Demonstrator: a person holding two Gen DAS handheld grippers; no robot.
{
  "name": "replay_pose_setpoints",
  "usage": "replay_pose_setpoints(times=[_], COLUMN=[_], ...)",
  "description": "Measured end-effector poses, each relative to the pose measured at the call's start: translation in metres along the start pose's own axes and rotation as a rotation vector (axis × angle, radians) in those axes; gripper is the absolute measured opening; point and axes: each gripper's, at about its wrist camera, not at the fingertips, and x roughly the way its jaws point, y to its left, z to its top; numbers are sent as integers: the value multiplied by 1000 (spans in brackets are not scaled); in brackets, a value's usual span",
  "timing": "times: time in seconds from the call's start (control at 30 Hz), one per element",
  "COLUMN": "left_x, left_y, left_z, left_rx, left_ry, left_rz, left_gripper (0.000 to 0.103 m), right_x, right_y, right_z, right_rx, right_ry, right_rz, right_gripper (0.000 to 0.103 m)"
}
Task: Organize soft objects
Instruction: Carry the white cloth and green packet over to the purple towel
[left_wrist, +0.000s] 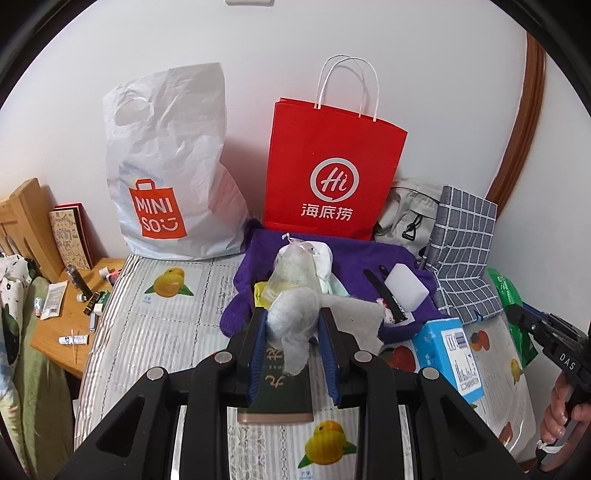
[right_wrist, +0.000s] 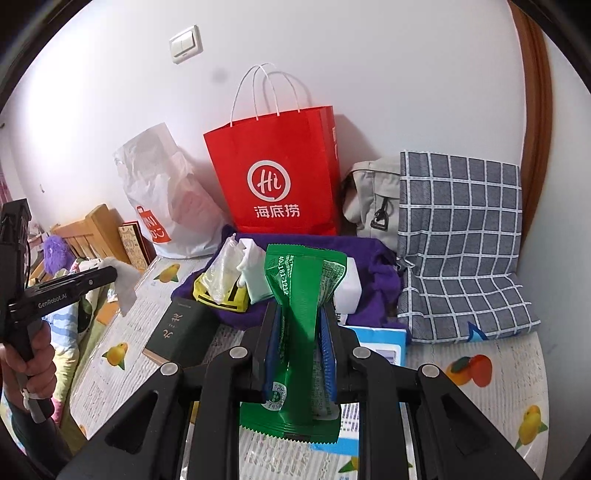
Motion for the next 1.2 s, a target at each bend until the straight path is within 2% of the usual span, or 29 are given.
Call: replay_pose_setpoints(times=[0.43,1.2], left_x=[47,104], left_y=[-9,-41], left_z=[18,73], left_rx=[-1,1], left_ry=[34,28], left_rz=[-6,-52], left_gripper=[26,26], right_x=[42,91], right_y=[-4,-7], right_z=[17,64], right_rx=[-30,-55], right_ry=[20,35], right_rz=[14,17], right_gripper=[21,21])
